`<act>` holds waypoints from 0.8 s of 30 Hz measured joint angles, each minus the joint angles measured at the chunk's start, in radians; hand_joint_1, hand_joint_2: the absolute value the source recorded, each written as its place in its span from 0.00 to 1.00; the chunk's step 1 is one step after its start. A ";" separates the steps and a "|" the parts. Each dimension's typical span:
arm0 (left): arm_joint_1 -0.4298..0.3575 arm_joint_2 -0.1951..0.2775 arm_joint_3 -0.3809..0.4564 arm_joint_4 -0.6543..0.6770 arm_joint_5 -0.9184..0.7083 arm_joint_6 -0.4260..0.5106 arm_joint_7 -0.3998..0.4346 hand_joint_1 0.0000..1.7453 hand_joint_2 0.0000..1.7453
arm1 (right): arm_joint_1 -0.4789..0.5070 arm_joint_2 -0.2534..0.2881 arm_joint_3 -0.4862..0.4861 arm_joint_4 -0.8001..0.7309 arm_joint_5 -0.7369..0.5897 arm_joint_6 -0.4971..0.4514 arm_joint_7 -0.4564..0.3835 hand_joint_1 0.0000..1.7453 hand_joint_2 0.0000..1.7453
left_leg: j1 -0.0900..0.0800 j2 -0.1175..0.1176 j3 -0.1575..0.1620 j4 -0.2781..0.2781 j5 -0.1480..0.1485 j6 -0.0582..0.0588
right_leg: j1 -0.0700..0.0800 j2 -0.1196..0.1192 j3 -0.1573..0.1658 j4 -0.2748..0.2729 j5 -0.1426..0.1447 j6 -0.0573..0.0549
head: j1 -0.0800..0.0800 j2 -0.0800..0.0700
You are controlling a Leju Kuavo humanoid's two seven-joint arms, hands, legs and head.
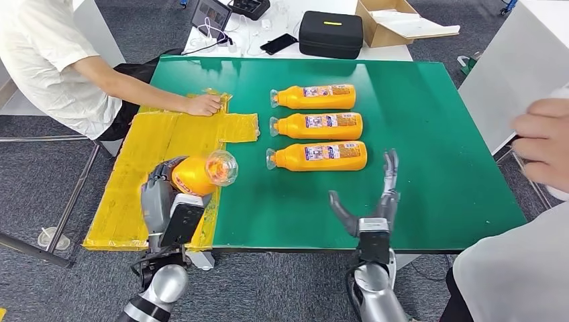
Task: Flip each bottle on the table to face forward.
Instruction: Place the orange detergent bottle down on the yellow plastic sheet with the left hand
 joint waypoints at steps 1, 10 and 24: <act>-0.006 0.004 0.007 0.007 -0.026 0.000 0.012 1.00 1.00 | 0.007 0.000 -0.012 -0.016 0.000 0.000 0.000 0.00 1.00 | 0.000 0.000 0.000 0.000 0.000 0.000 | 0.000 0.000 0.000 0.000 0.000 0.000 | 0.000 0.000; -0.072 0.031 0.024 0.120 -0.265 -0.197 0.177 1.00 1.00 | 0.024 0.010 -0.061 -0.062 -0.005 0.078 0.000 0.00 1.00 | 0.000 0.000 0.000 0.000 0.000 0.000 | 0.000 0.000 0.000 0.000 0.000 0.000 | 0.000 0.000; -0.313 0.034 -0.007 0.539 -0.349 -0.420 0.249 0.37 1.00 | -0.014 0.051 -0.060 0.019 -0.013 0.137 0.000 0.00 1.00 | 0.000 0.000 0.000 0.000 0.001 -0.001 | 0.000 0.000 0.000 0.000 0.001 0.000 | 0.000 0.000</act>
